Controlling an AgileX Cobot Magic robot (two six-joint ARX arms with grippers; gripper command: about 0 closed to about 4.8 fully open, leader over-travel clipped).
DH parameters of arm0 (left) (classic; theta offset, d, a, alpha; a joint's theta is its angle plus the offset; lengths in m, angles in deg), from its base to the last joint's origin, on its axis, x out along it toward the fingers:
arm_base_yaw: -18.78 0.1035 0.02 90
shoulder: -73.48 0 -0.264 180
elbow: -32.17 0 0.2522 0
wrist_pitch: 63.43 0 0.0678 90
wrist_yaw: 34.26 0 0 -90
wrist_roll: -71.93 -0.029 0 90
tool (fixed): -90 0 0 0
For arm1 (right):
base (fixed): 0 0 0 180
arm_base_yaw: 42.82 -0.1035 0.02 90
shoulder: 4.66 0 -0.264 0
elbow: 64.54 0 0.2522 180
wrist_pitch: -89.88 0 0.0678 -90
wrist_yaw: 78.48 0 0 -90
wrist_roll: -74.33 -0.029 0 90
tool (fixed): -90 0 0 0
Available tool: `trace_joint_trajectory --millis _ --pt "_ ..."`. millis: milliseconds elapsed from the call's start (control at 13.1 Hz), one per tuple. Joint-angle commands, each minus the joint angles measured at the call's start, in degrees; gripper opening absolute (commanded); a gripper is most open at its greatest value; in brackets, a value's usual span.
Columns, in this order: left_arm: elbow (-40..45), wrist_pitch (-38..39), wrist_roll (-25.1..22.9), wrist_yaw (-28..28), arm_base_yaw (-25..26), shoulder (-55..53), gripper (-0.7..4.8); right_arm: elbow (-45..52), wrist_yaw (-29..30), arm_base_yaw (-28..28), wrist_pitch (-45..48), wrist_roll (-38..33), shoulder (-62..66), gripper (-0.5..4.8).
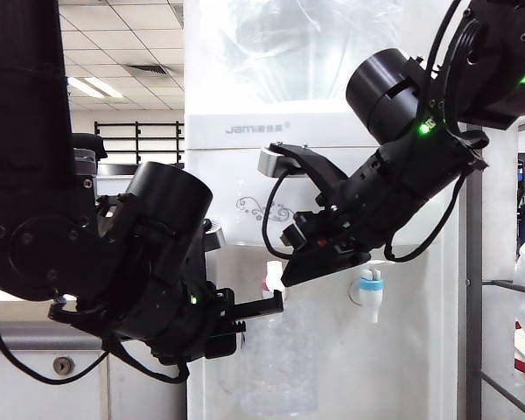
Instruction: Pick up the plastic mug from the left desk, go to the hot water outlet of the water dispenser, press the vertical switch to get some water, then put the mug back on the desk.
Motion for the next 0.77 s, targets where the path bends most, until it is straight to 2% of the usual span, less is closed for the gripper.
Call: trace_joint_trajectory --millis 77,766 --pt "-0.3 -2.0 0.2 0.3 0.0 0.5 -0.05 -0.2 -0.4 0.0 1.4 0.3 -0.1 -0.01" --pt "-0.3 -2.0 0.2 0.3 0.0 0.5 -0.05 -0.2 -0.5 0.0 1.7 0.8 -0.1 -0.01"
